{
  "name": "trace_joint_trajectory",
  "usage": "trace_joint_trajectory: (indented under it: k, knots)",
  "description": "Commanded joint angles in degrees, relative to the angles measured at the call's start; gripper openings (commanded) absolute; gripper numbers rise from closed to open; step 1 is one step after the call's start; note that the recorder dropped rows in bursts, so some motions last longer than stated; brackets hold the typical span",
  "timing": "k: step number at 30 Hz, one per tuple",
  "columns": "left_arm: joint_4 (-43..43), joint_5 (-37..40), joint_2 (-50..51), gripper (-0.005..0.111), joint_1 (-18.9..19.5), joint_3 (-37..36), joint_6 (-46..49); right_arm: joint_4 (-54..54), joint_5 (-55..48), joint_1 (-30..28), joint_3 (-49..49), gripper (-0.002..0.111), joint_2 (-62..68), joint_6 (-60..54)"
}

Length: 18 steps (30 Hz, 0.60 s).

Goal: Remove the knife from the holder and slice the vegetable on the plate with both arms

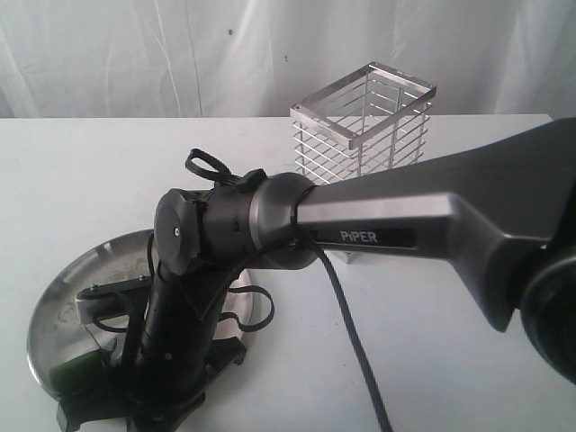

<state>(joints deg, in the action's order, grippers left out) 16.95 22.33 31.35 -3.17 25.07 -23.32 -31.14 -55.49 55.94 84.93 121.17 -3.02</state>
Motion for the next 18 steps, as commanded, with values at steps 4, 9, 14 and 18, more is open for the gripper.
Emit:
trace_joint_trajectory:
  k: [4,9,14,18]
  knots:
    - [1.0,-0.7,1.9,0.0,-0.4,0.2,-0.4,-0.2,-0.4,0.0,0.3,0.003,-0.1,-1.4]
    - [11.1,-9.2,8.7,0.0,-0.4,-6.7,-2.4,-0.1,-0.4,0.0,0.3,0.003,-0.1,-2.1]
    - [27.6,-13.1,22.5,0.0,-0.4,-4.6,12.2,-0.1,-0.1,0.0,0.3,0.003,-0.1,-2.4]
    - [43.8,-12.1,30.6,0.0,-0.4,-0.1,27.7,0.0,-0.1,0.0,0.3,0.003,-0.1,-3.0]
